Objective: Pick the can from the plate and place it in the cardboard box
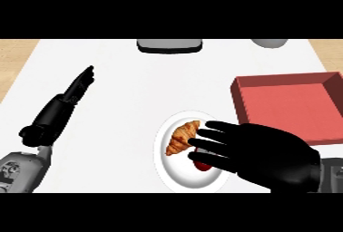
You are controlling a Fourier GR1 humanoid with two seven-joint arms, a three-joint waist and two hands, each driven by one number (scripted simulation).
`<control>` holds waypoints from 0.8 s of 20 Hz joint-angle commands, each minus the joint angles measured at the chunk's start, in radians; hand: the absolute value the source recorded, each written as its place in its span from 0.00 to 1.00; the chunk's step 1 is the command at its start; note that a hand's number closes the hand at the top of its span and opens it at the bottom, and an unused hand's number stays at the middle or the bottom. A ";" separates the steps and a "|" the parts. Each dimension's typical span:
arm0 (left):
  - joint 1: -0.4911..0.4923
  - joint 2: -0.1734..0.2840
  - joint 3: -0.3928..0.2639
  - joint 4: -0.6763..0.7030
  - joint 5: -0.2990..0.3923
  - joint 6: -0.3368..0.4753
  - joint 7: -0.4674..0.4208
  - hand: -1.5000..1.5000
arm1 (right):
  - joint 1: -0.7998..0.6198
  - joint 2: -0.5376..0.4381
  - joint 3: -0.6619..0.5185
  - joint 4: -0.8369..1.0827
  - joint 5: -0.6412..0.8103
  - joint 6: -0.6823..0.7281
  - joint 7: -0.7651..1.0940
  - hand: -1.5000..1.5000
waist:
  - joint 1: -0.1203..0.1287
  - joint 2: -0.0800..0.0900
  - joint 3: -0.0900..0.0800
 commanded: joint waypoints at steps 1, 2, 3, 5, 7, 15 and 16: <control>-0.022 -0.015 0.031 0.019 -0.021 -0.021 0.004 0.50 | 0.044 0.059 0.013 -0.056 0.041 0.094 0.109 0.00 | 0.003 0.002 0.000; 0.039 -0.007 0.033 -0.035 -0.010 -0.027 0.005 0.50 | 0.072 0.081 0.037 -0.079 0.067 0.093 0.149 0.00 | 0.007 0.001 0.000; 0.045 -0.054 -0.009 -0.055 -0.058 0.019 0.019 0.50 | 0.053 0.138 0.059 -0.019 0.098 0.083 0.164 0.00 | 0.010 0.002 0.001; -0.034 -0.019 0.065 0.038 -0.024 -0.078 -0.012 0.50 | 0.081 0.139 0.047 -0.041 0.123 0.113 0.123 0.00 | 0.005 0.003 0.001; 0.072 -0.054 0.039 0.010 -0.058 -0.058 -0.078 0.50 | 0.079 0.159 0.011 -0.059 0.124 0.160 0.157 0.00 | 0.008 0.002 0.000; 0.032 -0.052 0.115 -0.004 -0.063 -0.127 -0.024 0.50 | 0.182 0.239 0.111 -0.004 0.373 0.042 0.114 0.00 | 0.008 0.003 0.001; -0.047 -0.075 0.110 0.034 -0.078 -0.097 0.032 0.50 | 0.167 0.265 0.153 0.084 0.430 -0.046 0.086 0.00 | 0.008 0.005 0.001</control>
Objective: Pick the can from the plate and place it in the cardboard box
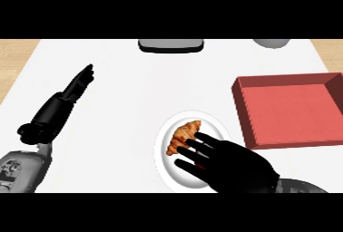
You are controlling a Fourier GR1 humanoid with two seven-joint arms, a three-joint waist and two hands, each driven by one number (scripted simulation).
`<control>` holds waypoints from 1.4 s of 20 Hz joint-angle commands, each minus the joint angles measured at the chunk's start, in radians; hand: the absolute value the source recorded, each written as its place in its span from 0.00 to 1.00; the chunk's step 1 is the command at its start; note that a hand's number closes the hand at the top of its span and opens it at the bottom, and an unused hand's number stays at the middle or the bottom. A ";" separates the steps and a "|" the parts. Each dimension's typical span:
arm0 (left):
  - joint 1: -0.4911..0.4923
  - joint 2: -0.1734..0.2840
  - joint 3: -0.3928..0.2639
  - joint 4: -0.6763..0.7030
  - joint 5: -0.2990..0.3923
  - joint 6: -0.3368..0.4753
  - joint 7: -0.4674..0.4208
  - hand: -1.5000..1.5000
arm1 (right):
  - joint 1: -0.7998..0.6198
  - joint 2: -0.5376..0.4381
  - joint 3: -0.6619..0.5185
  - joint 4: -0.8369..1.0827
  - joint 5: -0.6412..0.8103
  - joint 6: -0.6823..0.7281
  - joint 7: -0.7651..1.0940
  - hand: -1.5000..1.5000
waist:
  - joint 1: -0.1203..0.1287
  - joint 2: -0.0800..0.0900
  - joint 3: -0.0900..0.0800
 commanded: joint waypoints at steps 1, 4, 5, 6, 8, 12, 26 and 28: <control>0.047 -0.050 -0.017 -0.066 -0.055 0.030 0.031 0.50 | -0.026 0.080 0.004 0.089 0.080 -0.008 -0.030 0.00 | 0.005 0.000 0.000; 0.039 -0.055 0.011 -0.019 -0.059 -0.022 -0.011 0.50 | 0.038 0.056 -0.005 0.046 0.137 0.001 -0.048 0.00 | 0.000 0.000 0.000; 0.043 -0.067 0.002 -0.018 -0.091 0.011 -0.026 0.50 | -0.003 0.114 0.029 0.076 0.161 0.031 -0.004 0.00 | 0.001 0.000 0.000; 0.057 -0.047 0.026 -0.039 -0.054 -0.023 -0.009 0.50 | -0.006 0.073 0.022 0.182 0.194 -0.070 -0.093 0.00 | 0.005 0.001 0.000; 0.063 -0.064 0.034 -0.050 -0.080 -0.016 -0.017 0.50 | 0.061 0.074 0.016 0.099 0.228 -0.052 -0.061 0.00 | 0.000 -0.001 0.000; -0.001 -0.095 0.038 0.030 -0.106 -0.040 -0.011 0.50 | 0.003 0.173 0.003 0.168 0.267 -0.015 -0.070 0.00 | -0.001 0.001 0.000; 0.074 -0.147 0.072 -0.071 -0.165 -0.066 0.016 0.50 | 0.066 0.204 -0.042 0.331 0.425 -0.122 -0.215 0.00 | 0.001 0.000 0.000; 0.071 -0.146 0.097 -0.058 -0.143 -0.090 0.002 0.50 | 0.084 0.168 -0.050 0.327 0.455 -0.153 -0.251 0.00 | 0.000 0.000 0.000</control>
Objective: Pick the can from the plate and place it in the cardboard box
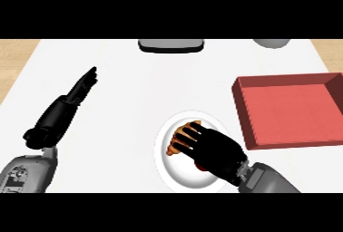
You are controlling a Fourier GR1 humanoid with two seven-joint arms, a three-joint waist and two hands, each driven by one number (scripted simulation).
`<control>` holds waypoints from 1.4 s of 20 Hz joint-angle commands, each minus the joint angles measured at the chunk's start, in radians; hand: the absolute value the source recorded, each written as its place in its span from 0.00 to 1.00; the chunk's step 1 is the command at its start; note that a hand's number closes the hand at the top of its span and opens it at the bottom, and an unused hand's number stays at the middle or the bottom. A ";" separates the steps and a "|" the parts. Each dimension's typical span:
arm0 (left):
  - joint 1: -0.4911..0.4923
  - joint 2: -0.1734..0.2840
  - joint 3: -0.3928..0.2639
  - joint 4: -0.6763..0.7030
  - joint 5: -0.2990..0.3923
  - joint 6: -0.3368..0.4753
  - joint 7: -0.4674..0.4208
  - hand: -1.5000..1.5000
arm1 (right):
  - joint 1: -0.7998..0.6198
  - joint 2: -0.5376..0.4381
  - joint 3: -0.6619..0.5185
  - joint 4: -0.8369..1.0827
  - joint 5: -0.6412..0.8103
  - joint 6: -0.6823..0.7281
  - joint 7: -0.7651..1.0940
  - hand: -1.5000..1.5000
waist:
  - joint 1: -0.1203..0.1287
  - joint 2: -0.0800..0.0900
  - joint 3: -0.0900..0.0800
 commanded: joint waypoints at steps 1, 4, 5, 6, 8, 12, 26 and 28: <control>-0.050 -0.011 0.025 0.042 0.001 -0.025 0.012 0.50 | -0.007 -0.001 -0.023 0.107 0.061 -0.076 -0.056 0.00 | -0.001 0.001 0.000; 0.008 -0.039 0.013 -0.006 -0.043 -0.004 0.003 0.50 | 0.018 0.030 -0.061 0.051 0.053 -0.011 -0.070 0.00 | -0.001 0.000 0.000; 0.050 -0.010 0.038 -0.026 -0.021 -0.041 -0.024 0.50 | 0.024 0.060 -0.032 0.090 0.085 -0.026 -0.051 0.00 | 0.001 0.000 0.000; 0.010 -0.027 0.035 -0.026 -0.039 -0.019 -0.003 0.50 | 0.032 0.039 -0.039 0.109 0.090 -0.048 -0.085 0.00 | 0.000 0.000 0.000; 0.010 -0.032 0.036 0.017 -0.033 -0.037 -0.025 0.50 | -0.017 0.010 -0.079 0.156 0.078 -0.064 -0.166 0.00 | 0.000 0.001 0.000; -0.002 -0.053 0.016 0.016 -0.059 -0.015 -0.021 0.50 | 0.046 0.089 0.040 0.214 0.132 -0.245 -0.181 1.00 | 0.003 0.001 0.000; 0.033 -0.007 0.089 -0.007 -0.023 -0.062 -0.012 0.50 | 0.508 -0.289 0.034 -0.146 -0.042 -0.508 -0.567 1.00 | -0.037 -0.005 0.000; 0.042 -0.034 0.075 -0.012 -0.029 -0.048 -0.024 0.50 | 0.558 -0.360 -0.045 -0.195 -0.119 -0.613 -0.654 1.00 | -0.028 -0.003 0.000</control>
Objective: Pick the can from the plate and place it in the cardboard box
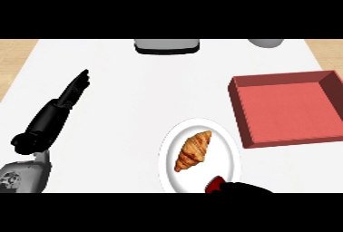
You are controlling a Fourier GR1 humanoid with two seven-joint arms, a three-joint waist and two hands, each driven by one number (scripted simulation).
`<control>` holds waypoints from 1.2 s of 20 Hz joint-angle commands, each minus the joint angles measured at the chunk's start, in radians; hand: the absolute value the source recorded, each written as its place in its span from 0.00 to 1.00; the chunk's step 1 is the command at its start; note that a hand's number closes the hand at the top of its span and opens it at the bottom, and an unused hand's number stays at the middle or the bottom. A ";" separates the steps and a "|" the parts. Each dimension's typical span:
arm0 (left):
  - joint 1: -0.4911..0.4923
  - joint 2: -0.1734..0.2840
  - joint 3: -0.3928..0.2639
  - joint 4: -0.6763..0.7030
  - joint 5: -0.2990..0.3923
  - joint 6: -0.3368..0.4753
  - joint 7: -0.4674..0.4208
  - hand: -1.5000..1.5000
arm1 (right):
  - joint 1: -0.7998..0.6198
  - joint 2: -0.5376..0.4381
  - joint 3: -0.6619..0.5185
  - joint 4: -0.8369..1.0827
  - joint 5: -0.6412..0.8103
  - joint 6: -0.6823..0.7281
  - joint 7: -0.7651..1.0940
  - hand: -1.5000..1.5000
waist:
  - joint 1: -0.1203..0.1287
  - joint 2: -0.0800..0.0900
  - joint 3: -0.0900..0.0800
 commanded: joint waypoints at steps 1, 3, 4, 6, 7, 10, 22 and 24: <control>-0.009 -0.003 0.009 -0.002 0.001 0.003 0.009 0.50 | 0.182 -0.168 -0.070 -0.115 -0.124 -0.123 -0.155 1.00 | -0.003 0.008 0.000; -0.012 -0.019 -0.013 -0.016 -0.008 0.007 0.049 0.50 | 0.256 -0.202 -0.101 -0.183 -0.158 -0.198 -0.196 1.00 | -0.006 0.006 0.001; 0.004 -0.009 0.000 0.002 -0.020 0.011 -0.004 0.50 | 0.268 -0.236 -0.133 -0.253 -0.200 -0.173 -0.211 1.00 | -0.003 0.007 0.000; 0.021 -0.024 -0.016 -0.045 -0.024 0.020 0.020 0.50 | 0.309 -0.297 -0.203 -0.347 -0.255 -0.214 -0.256 1.00 | -0.007 0.004 0.000; 0.005 0.003 0.021 0.026 -0.002 -0.010 -0.039 0.50 | 0.288 -0.275 -0.229 -0.317 -0.258 -0.241 -0.270 1.00 | 0.001 0.008 0.000; -0.024 0.015 0.029 0.050 -0.008 -0.016 -0.037 0.50 | 0.350 -0.346 -0.353 -0.447 -0.441 -0.187 -0.294 1.00 | -0.002 0.009 -0.001; 0.014 -0.025 -0.014 -0.023 -0.013 -0.015 -0.007 0.50 | 0.277 -0.308 -0.771 -0.438 -1.046 0.023 0.160 1.00 | 0.025 0.012 -0.002; -0.039 -0.042 -0.028 0.030 -0.047 0.009 -0.019 0.50 | 0.144 -0.315 -0.789 -0.352 -1.100 0.052 0.233 1.00 | 0.032 0.016 -0.001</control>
